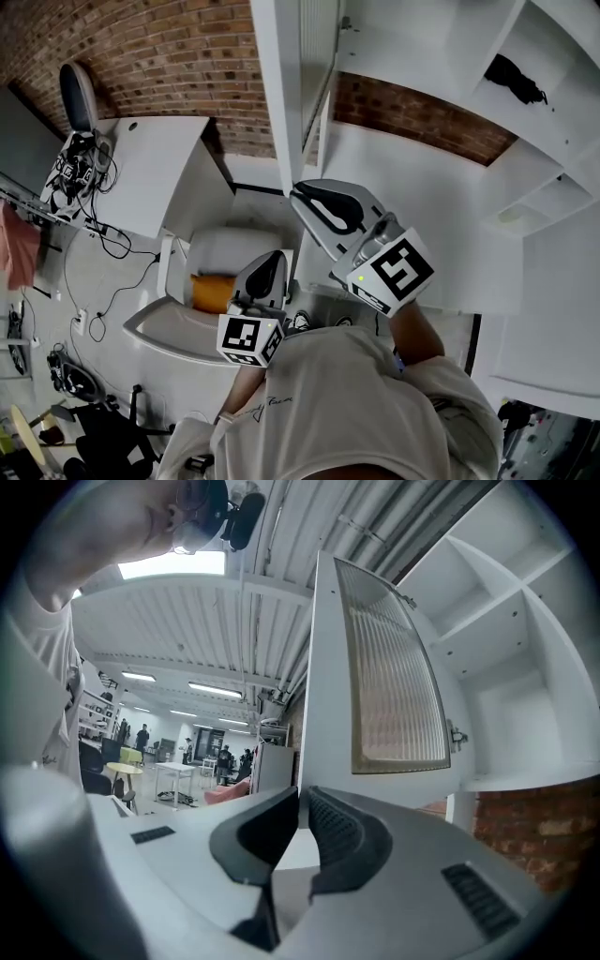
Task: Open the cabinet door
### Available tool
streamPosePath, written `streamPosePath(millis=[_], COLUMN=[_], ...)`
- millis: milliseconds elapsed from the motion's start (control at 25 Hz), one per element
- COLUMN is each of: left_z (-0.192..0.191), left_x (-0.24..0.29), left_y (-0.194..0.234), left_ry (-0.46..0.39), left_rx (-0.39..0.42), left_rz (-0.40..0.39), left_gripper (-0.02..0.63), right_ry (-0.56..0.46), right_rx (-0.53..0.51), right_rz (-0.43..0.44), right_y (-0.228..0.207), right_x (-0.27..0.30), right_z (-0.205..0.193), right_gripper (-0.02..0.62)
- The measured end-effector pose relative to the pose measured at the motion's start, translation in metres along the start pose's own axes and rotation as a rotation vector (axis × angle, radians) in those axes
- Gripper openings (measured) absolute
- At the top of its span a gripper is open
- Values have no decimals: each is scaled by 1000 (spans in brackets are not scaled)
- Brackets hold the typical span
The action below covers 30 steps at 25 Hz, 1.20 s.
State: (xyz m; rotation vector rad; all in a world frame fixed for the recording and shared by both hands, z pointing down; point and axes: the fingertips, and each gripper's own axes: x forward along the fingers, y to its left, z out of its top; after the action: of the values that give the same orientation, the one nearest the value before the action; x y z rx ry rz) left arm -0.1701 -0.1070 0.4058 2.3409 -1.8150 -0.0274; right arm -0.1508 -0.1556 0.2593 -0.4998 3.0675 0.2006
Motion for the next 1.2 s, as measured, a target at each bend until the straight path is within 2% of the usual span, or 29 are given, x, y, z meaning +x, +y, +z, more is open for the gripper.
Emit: streamPosePath(millis=[480,640,1200], left_z=[3,5,-2], left_x=[0,1,28], left_y=[-7,-13,-46], left_ry=[-4,-12,23], left_rx=[-32,-54,-31], left_rz=[-52,-77,-165], left_gripper=[17,18,17], right_ry=[31,44,92], right_rx=[9,18,41], right_rz=[0,-20,-137], right_y=[6,3,-28], right_x=[-5,-12,-58], right_z=[-9,-15,-37], right_gripper=[34,32,29])
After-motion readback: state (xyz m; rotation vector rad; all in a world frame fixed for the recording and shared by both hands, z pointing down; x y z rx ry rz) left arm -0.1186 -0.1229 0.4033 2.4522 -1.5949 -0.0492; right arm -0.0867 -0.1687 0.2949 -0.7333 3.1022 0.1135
